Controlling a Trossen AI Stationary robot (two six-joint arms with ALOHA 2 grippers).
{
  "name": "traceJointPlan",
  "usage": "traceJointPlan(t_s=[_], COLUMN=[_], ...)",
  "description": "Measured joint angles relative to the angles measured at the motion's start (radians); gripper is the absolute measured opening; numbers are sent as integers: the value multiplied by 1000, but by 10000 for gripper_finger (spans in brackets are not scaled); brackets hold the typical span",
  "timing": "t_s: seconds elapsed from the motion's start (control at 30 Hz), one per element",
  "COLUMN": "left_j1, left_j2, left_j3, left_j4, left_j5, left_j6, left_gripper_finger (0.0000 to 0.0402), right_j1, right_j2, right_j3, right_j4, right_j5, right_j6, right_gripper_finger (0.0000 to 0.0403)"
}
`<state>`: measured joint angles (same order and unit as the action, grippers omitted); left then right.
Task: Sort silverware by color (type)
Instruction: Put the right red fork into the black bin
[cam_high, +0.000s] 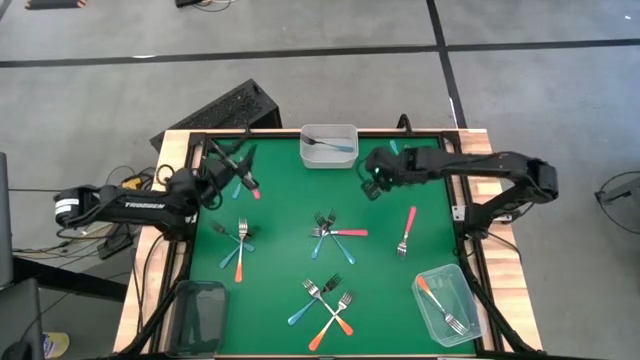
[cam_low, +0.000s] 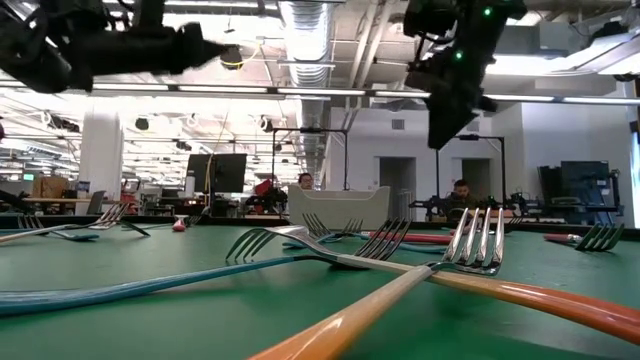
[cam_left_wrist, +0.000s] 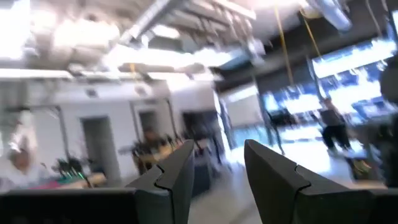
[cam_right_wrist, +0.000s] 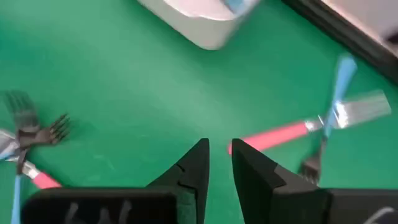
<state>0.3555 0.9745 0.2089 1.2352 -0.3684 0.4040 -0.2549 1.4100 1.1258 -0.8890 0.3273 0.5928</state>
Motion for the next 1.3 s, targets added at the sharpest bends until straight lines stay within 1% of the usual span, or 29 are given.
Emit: traceJointPlan(t_s=[0.1,0.13,0.2,0.27,0.37,0.43,0.5,0.57,0.67,0.73,0.8,0.87,0.93,1.0,1.1,1.17,1.3], left_j1=[77,105,155,205,282,335,377,412,436,439,432,416,396,373,330,297,225], left_j2=[11,21,47,74,140,203,277,354,456,486,474,433,372,310,221,151,16], left_j3=[19,30,61,91,130,149,169,189,240,272,286,286,280,272,262,262,262], left_j4=[-12,-16,-10,-14,-50,-60,-58,-58,-51,-57,-90,-144,-197,-250,-307,-363,-558], left_j5=[51,67,78,73,98,150,204,236,249,250,254,257,262,286,311,313,315], left_j6=[145,172,173,134,99,95,89,80,35,-14,-43,-58,-68,-87,-152,-201,-295], left_gripper_finger=[130,130,130,130,130,130,130,130,130,130,130,130,130,130,130,130,130], right_j1=[-49,-70,-107,-132,-160,-160,-153,-146,-116,-70,-22,26,63,91,118,145,187], right_j2=[-4,-4,-4,-1,1,1,1,1,1,1,1,1,1,1,1,2,2], right_j3=[31,35,34,29,21,5,-7,-23,-68,-105,-157,-211,-267,-321,-387,-410,-460], right_j4=[-168,-213,-290,-341,-323,-304,-297,-291,-296,-285,-242,-164,-90,-39,10,12,29], right_j5=[-16,-30,-62,-86,-138,-172,-183,-189,-236,-258,-300,-331,-356,-360,-387,-387,-353], right_j6=[68,95,144,189,231,273,320,365,432,478,522,560,578,586,589,582,519], right_gripper_finger=[105,109,118,131,160,183,207,227,244,246,245,242,240,240,240,240,240])
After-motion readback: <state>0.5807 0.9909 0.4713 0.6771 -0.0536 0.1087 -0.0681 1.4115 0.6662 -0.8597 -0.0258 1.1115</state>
